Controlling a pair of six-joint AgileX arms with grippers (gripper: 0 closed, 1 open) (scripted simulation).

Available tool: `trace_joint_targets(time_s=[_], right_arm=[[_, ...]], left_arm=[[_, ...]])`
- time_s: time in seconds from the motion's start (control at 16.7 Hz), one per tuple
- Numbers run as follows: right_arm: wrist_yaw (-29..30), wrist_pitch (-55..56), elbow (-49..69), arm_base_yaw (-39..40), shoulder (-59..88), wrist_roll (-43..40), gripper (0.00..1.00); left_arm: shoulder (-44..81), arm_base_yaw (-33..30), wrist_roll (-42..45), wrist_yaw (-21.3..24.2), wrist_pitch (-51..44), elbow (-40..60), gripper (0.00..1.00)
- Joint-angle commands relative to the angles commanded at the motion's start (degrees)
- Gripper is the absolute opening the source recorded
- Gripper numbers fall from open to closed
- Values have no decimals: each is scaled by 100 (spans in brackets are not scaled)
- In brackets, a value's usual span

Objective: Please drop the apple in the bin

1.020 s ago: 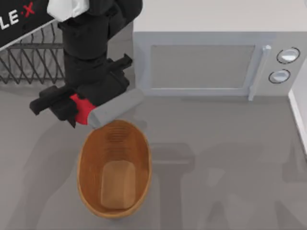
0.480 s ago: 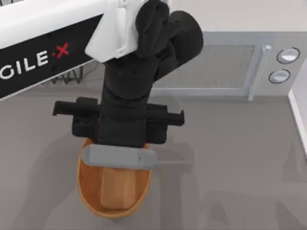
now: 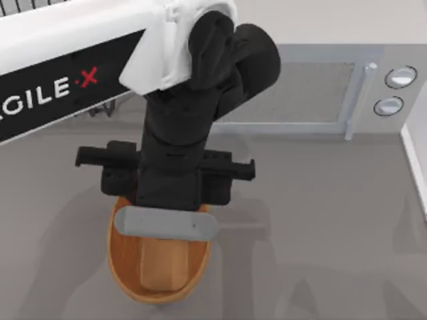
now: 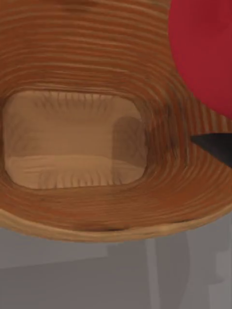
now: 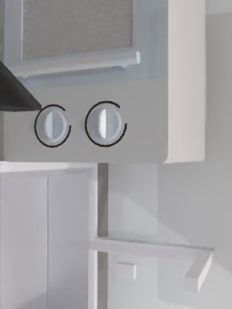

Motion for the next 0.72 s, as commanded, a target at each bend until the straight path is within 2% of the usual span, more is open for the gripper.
trace_joint_targets(time_s=[0.36, 0.66, 0.72], right_arm=[[0, 0, 0, 0, 0, 0, 100], [0, 0, 0, 0, 0, 0, 100], [0, 0, 0, 0, 0, 0, 100]], left_arm=[[-5, 125, 164, -26, 1258, -1236, 0], [-4, 138, 186, -32, 1360, -1337, 0], [-4, 138, 186, -32, 1360, -1337, 8]])
